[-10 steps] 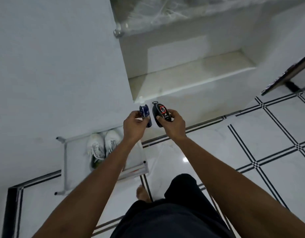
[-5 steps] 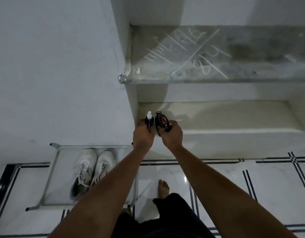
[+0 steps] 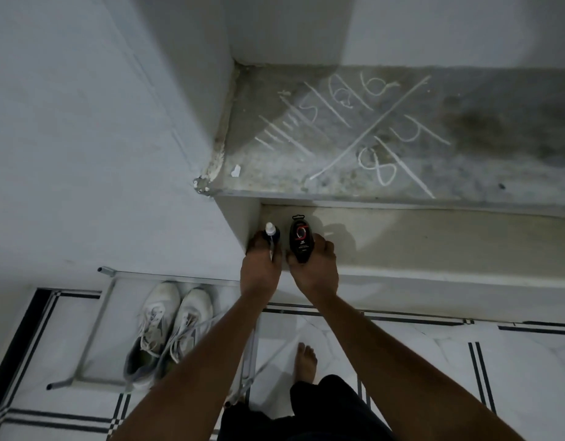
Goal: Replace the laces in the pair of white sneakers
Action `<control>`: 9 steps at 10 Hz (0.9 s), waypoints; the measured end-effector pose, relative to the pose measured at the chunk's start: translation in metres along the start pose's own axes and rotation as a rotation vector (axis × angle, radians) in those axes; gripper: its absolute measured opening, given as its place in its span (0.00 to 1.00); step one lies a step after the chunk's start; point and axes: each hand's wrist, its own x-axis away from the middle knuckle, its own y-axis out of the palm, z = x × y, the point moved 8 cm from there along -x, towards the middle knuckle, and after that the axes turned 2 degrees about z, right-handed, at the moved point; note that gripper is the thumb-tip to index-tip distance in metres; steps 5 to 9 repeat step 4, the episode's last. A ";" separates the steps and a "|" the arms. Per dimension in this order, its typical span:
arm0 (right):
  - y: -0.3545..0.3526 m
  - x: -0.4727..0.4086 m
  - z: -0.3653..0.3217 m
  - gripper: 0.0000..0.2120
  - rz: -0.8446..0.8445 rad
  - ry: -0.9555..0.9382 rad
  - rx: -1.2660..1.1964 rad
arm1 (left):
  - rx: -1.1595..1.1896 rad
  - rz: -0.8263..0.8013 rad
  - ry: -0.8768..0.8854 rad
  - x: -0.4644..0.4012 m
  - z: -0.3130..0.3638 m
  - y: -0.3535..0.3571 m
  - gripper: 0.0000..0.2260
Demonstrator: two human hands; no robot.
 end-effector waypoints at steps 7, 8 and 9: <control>-0.012 0.007 0.008 0.29 -0.053 -0.033 -0.080 | -0.126 -0.019 -0.087 0.014 0.004 -0.005 0.12; -0.012 0.007 0.008 0.29 -0.053 -0.033 -0.080 | -0.126 -0.019 -0.087 0.014 0.004 -0.005 0.12; -0.012 0.007 0.008 0.29 -0.053 -0.033 -0.080 | -0.126 -0.019 -0.087 0.014 0.004 -0.005 0.12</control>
